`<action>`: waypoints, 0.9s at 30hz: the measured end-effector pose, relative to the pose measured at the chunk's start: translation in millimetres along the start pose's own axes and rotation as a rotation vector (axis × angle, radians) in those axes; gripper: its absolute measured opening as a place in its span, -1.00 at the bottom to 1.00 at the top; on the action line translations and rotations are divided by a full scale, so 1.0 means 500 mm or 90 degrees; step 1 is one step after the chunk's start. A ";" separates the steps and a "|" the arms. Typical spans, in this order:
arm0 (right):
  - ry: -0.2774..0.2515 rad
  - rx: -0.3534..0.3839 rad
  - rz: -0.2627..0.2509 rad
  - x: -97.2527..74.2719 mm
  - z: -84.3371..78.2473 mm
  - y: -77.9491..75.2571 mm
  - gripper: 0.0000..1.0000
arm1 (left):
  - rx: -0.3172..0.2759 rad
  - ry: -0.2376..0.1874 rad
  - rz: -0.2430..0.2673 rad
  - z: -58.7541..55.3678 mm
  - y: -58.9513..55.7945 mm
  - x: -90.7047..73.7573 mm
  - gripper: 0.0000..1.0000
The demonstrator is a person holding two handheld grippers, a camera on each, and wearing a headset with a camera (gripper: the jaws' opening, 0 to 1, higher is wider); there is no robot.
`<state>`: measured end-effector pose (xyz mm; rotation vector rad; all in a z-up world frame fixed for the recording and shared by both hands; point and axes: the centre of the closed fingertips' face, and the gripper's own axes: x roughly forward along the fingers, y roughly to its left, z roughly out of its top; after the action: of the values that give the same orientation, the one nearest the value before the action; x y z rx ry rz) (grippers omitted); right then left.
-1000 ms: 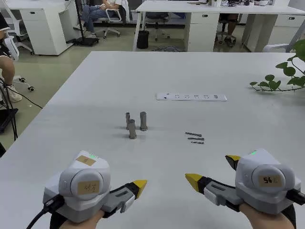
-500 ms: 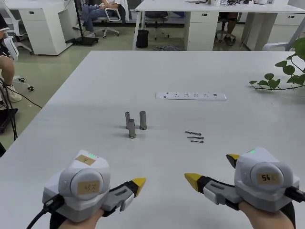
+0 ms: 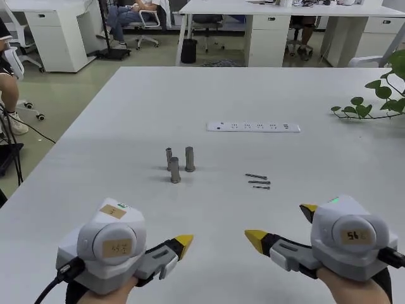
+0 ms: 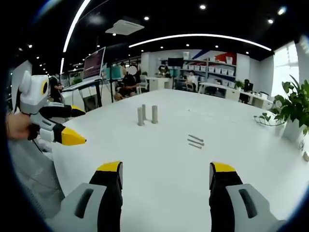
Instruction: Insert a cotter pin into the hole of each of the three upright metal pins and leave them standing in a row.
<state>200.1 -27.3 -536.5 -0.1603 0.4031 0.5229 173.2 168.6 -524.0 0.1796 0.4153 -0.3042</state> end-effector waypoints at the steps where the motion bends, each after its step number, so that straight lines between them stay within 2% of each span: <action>1: 0.000 0.001 0.000 0.000 0.000 0.001 0.41 | 0.000 0.000 0.000 0.000 0.000 0.000 0.45; 7: 0.000 0.001 0.001 0.000 0.001 0.001 0.40 | 0.001 -0.001 -0.002 0.001 -0.002 0.000 0.45; 13: -0.024 -0.001 0.006 -0.003 0.016 0.006 0.41 | 0.007 -0.005 0.002 0.005 0.000 -0.002 0.45; 27: -0.015 -0.001 0.010 -0.001 0.011 0.009 0.39 | -0.003 -0.002 -0.007 0.007 -0.005 -0.002 0.53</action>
<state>199.1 -22.6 -531.5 -0.1528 0.3815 0.5401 172.7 165.8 -520.5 0.1721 0.4146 -0.3138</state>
